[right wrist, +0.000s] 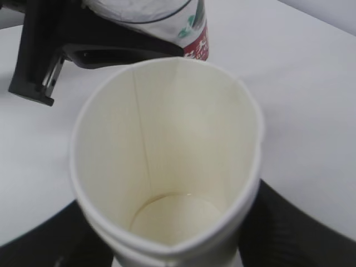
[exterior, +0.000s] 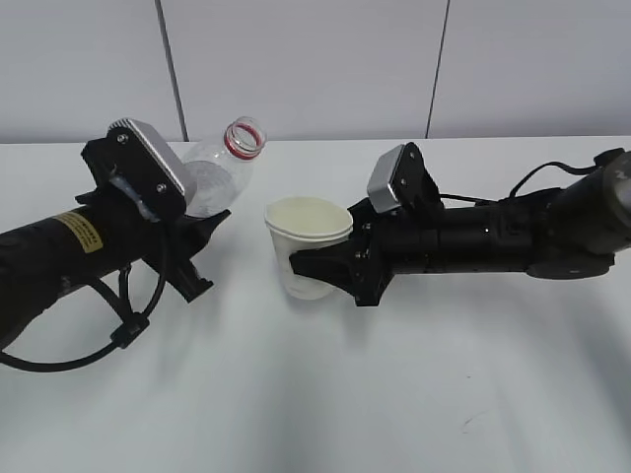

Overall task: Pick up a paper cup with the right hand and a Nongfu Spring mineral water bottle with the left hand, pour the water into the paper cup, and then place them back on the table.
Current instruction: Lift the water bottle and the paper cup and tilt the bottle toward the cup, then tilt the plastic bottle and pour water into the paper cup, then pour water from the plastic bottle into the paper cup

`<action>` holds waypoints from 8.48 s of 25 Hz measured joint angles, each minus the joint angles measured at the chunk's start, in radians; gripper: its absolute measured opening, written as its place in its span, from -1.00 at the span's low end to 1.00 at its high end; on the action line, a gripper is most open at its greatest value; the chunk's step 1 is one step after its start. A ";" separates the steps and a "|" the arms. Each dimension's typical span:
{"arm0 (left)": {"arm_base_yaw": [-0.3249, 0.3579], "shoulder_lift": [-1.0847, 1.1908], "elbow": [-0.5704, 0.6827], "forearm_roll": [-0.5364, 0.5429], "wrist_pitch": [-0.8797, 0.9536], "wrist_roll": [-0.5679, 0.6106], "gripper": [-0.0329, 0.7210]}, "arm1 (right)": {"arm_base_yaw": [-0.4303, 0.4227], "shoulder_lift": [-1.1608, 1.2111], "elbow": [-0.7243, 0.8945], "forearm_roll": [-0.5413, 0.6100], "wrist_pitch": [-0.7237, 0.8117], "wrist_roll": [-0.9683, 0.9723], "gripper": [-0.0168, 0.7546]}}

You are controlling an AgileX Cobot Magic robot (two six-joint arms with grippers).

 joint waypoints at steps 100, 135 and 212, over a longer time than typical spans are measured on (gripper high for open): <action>0.000 -0.001 0.000 -0.335 -0.173 1.018 0.08 | 0.079 0.000 -0.037 -0.085 0.084 0.080 0.17; 0.000 -0.001 0.000 -0.343 -0.185 1.043 0.08 | 0.079 0.000 -0.037 -0.088 0.085 0.080 0.17; -0.128 -0.008 0.000 -0.810 -0.047 0.462 0.08 | 0.079 0.000 -0.037 0.059 0.091 0.079 0.17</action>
